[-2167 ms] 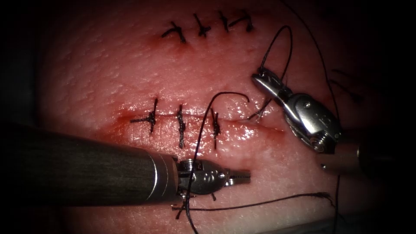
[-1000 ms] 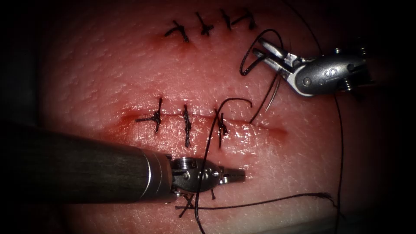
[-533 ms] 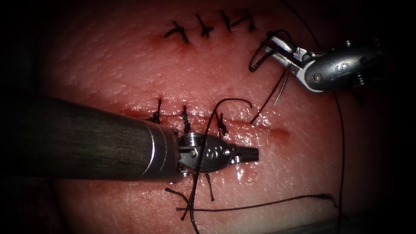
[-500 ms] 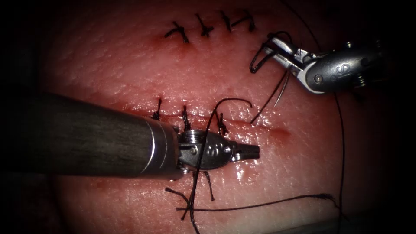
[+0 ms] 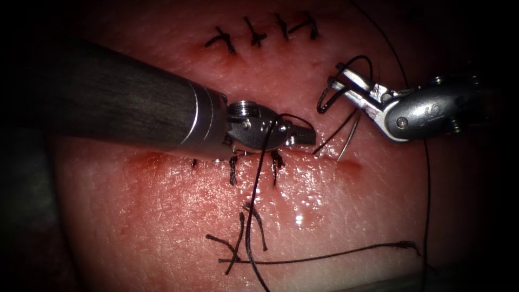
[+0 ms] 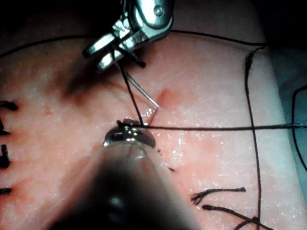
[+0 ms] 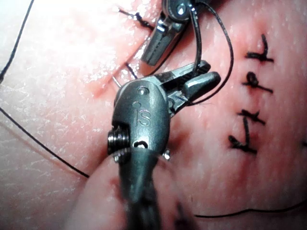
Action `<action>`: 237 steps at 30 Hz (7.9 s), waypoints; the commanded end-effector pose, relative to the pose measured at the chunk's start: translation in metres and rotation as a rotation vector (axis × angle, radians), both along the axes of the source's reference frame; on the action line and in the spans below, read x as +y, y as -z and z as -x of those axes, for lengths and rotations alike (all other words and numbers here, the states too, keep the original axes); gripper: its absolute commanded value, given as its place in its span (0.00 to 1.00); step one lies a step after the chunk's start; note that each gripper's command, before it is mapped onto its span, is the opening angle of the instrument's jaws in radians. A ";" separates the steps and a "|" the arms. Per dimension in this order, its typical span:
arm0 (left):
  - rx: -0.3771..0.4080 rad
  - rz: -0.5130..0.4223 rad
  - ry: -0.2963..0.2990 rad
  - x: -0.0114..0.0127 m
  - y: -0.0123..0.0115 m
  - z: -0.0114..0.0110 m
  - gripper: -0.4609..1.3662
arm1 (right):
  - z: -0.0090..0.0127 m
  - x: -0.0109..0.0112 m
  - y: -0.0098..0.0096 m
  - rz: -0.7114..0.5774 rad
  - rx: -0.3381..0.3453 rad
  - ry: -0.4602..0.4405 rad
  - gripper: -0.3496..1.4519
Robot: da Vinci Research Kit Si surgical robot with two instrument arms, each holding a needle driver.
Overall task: Wound Closure
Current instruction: Insert left grasper into wound to widen opening, then throw needle through skin beneath incision
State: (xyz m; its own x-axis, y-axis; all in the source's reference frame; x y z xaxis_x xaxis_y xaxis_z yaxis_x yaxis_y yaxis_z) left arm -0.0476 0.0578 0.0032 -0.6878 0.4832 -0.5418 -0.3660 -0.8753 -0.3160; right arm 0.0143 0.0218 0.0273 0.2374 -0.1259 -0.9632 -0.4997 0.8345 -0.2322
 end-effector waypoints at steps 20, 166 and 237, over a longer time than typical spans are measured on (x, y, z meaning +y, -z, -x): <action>-0.001 -0.200 -0.236 -0.0038 -0.0025 0.0014 0.06 | -0.0001 -0.0006 0.0003 -0.001 0.006 0.005 0.00; -0.178 -0.138 -0.014 -0.0116 -0.0006 -0.0005 0.06 | -0.0015 -0.0001 -0.0098 -0.815 0.457 -0.001 0.00; -0.183 -0.134 -0.017 -0.0104 -0.0008 -0.0013 0.06 | -0.0059 -0.0091 -0.0082 -1.851 0.648 0.065 0.00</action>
